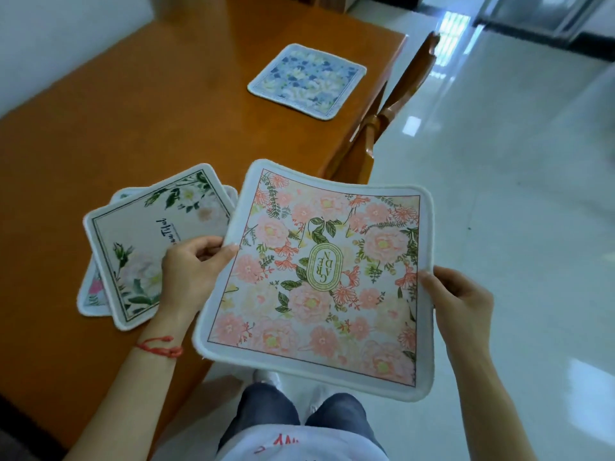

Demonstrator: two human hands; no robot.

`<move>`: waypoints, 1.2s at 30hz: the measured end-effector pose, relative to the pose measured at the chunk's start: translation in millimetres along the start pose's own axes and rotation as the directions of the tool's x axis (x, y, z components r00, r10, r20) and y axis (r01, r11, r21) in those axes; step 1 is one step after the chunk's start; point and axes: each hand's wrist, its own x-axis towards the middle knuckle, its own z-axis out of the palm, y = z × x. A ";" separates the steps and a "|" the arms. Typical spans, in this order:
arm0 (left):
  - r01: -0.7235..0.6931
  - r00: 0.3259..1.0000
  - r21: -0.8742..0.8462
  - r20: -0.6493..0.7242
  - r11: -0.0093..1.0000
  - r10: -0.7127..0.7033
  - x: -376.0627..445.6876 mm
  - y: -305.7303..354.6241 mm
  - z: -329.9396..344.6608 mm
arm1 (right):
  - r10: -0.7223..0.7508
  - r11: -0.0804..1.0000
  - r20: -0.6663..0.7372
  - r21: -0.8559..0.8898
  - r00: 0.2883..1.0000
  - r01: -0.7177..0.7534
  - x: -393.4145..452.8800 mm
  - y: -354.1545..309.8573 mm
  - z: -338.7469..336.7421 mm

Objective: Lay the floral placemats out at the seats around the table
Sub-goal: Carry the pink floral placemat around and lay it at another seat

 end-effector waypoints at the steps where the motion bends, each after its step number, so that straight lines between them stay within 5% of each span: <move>1: -0.005 1.000 -0.002 0.024 1.000 0.006 -2.1 6.0 7.5 | 0.009 1.000 -0.025 -0.003 1.000 -0.009 -1.5 3.9 -9.2; 17: -0.195 0.874 0.012 0.456 0.981 0.168 -33.7 63.6 123.0 | 0.152 0.988 -0.409 0.032 0.900 -0.153 -48.7 62.4 -121.2; 36: -0.208 0.841 0.011 0.513 0.978 0.173 -7.5 118.3 264.6 | 0.243 0.959 -0.487 -0.010 0.839 -0.283 62.9 89.1 -199.1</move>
